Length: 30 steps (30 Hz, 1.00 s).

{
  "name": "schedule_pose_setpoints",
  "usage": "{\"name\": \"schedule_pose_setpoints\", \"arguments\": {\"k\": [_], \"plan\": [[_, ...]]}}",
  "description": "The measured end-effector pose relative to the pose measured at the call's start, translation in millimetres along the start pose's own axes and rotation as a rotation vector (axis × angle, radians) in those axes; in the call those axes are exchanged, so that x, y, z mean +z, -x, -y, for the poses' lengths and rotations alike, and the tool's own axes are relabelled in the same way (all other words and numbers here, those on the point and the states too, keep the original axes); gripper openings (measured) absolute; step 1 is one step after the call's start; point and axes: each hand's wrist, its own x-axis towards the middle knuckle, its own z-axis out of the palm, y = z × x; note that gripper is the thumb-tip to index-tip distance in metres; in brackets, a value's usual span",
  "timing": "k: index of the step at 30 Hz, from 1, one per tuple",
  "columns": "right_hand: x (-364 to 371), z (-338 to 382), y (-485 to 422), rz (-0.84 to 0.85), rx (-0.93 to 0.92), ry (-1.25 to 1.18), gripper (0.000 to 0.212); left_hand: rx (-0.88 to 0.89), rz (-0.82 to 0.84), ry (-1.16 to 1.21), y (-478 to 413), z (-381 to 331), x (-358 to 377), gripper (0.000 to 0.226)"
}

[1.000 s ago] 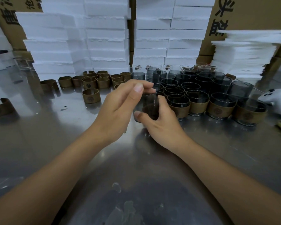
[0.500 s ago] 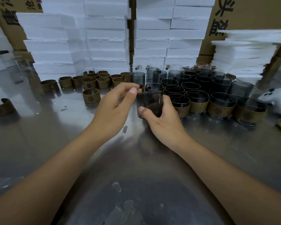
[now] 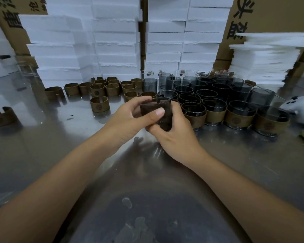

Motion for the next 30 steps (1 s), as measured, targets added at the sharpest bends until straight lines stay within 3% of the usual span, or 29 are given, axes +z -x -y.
{"name": "schedule_pose_setpoints", "arguments": {"k": [6,12,17,23,30], "plan": [[0.9,-3.4,-1.2,0.039,-0.002,-0.016,0.054,0.055,-0.033,-0.006,-0.2,-0.5,-0.6,0.062],[-0.7,-3.1,-2.1,0.076,0.023,0.006,0.06,0.106,-0.195,0.048,-3.2,0.4,-4.6,0.065],[-6.4,7.1,-10.3,-0.146,0.221,-0.257,0.02,0.152,-0.222,0.062,-2.5,-2.2,-5.2,0.071],[-10.1,13.8,-12.3,-0.151,0.417,-0.641,0.016,0.189,-0.129,0.04,3.0,-4.8,2.2,0.076],[-4.0,17.5,-9.6,-0.075,0.533,-0.824,0.024,0.176,-0.09,0.077,5.6,-3.3,6.5,0.07]]}}
